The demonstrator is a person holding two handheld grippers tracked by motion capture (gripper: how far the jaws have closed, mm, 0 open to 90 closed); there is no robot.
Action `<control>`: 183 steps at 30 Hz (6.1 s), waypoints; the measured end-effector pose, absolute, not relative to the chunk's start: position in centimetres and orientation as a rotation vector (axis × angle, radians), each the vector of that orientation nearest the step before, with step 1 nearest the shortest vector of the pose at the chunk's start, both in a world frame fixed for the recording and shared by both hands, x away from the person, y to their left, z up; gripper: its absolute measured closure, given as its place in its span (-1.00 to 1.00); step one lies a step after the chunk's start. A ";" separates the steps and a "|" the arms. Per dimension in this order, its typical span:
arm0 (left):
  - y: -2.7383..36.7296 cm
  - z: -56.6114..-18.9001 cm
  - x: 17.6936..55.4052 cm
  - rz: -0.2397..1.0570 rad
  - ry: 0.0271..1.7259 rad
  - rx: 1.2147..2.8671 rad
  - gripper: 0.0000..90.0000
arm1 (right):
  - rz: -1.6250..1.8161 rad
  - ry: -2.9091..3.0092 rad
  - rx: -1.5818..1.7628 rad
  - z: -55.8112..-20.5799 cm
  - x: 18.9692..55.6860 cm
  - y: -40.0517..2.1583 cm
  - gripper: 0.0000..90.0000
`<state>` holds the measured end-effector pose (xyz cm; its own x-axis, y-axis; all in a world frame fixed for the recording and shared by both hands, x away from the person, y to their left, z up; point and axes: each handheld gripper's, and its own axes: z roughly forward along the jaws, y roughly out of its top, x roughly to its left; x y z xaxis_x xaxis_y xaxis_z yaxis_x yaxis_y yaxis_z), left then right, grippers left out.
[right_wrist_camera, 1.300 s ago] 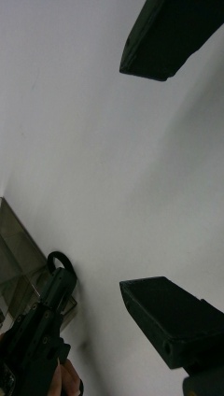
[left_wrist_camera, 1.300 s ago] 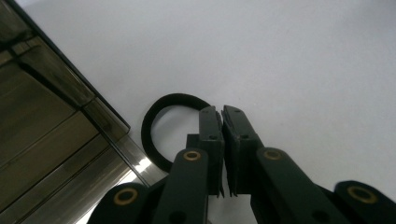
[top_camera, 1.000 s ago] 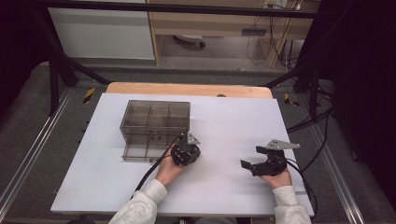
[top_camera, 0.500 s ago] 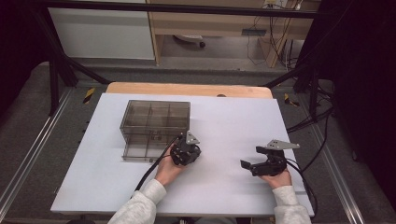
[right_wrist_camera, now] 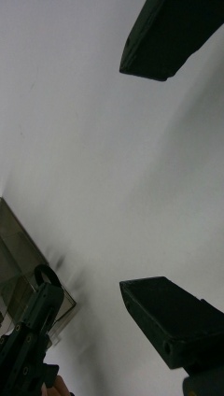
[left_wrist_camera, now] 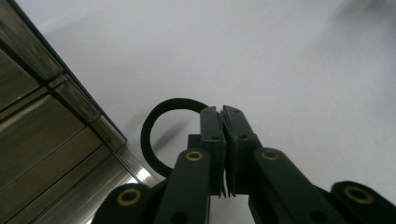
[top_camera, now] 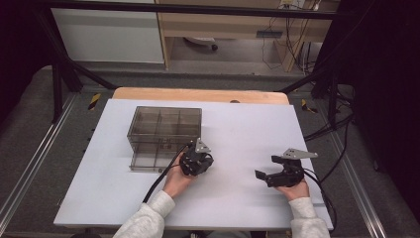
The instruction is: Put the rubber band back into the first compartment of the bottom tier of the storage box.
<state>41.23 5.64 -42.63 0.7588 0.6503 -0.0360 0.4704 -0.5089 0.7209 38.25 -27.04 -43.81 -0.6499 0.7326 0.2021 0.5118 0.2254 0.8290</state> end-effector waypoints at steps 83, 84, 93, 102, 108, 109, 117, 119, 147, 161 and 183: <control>9.8 -39.4 38.5 0.320 0.771 2.206 0.93 | 1.382 2.275 1.184 -43.9 38.2 -27.0 -1.00; 9.9 -39.4 38.5 0.319 0.772 2.207 0.93 | 1.382 2.275 1.183 -43.9 38.2 -27.0 -1.00; 10.8 -39.3 38.3 0.322 0.791 2.202 0.93 | 1.381 2.274 1.184 -43.8 38.2 -27.0 -1.00; 11.7 -39.4 38.2 0.326 0.804 2.201 0.93 | 1.378 2.276 1.185 -43.9 38.2 -27.0 -1.00; 12.4 -39.4 38.0 0.333 0.817 2.198 0.93 | 1.378 2.275 1.184 -43.9 38.2 -27.0 -1.00; 12.6 -39.4 38.0 0.334 0.819 2.195 0.93 | 1.378 2.276 1.185 -43.9 38.2 -27.0 -1.00; 13.4 -39.3 38.0 0.342 0.834 2.192 0.93 | 1.377 2.275 1.186 -43.8 38.2 -27.0 -1.00; 13.6 -39.3 37.9 0.343 0.838 2.190 0.93 | 1.378 2.275 1.186 -43.8 38.2 -27.0 -1.00; 16.7 -39.4 37.5 0.366 0.898 2.160 0.92 | 1.376 2.275 1.187 -43.9 38.2 -27.0 -1.00; 18.0 -39.2 37.5 0.374 0.927 2.147 0.93 | 1.374 2.275 1.187 -43.9 38.3 -27.0 -1.00; 20.0 -39.3 37.4 0.404 0.971 2.136 0.93 | 1.375 2.274 1.187 -43.8 38.2 -27.0 -1.00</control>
<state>37.37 20.02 -39.28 0.6636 0.7479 -0.0187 0.5138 -0.4375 0.7380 38.24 -27.03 -43.84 -0.6451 0.7371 0.2014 0.5208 0.2312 0.8217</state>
